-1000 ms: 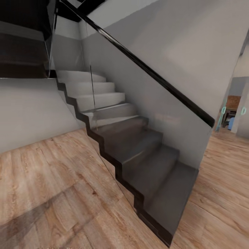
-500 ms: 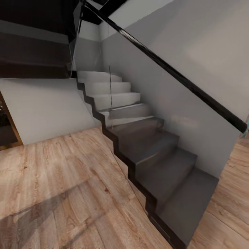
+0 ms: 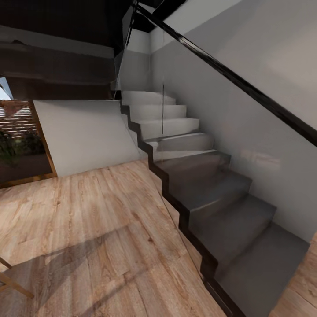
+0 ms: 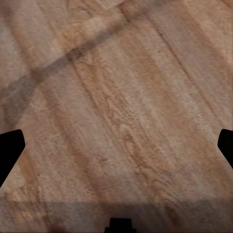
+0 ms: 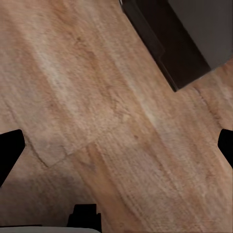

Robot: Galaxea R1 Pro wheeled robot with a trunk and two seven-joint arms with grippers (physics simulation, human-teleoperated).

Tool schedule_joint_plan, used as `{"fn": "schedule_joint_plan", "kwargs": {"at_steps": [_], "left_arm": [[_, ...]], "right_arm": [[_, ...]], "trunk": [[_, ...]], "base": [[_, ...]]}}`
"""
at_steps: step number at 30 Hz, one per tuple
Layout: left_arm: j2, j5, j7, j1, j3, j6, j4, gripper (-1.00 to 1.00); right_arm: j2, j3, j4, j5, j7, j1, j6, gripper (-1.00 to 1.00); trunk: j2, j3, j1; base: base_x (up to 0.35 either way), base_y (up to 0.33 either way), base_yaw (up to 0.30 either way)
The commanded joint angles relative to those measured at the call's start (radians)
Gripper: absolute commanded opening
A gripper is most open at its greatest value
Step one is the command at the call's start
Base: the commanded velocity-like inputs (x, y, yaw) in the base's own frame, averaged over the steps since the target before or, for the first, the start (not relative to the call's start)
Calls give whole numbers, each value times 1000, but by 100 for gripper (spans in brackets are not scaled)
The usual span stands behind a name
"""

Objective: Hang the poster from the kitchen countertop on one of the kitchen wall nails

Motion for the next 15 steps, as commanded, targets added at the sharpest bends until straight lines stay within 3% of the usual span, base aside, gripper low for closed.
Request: {"fn": "schedule_joint_plan", "kwargs": {"at_steps": [1,7,15], "left_arm": [[0,0,0,0,1,-2,-1,100],[0,0,0,0,1,-1,-1,100],[0,0,0,0,1,-2,-1,100]], "right_arm": [[0,1,1,1,-1,0,-3,100],[0,1,1,1,-1,0,-3,100],[0,1,1,1,-1,0,-1,100]], "trunk": [[0,-1,0],[0,-1,0],[0,-1,0]], "base": [[0,0,202],[-26,-38,91],[-153,-217,9]]}}
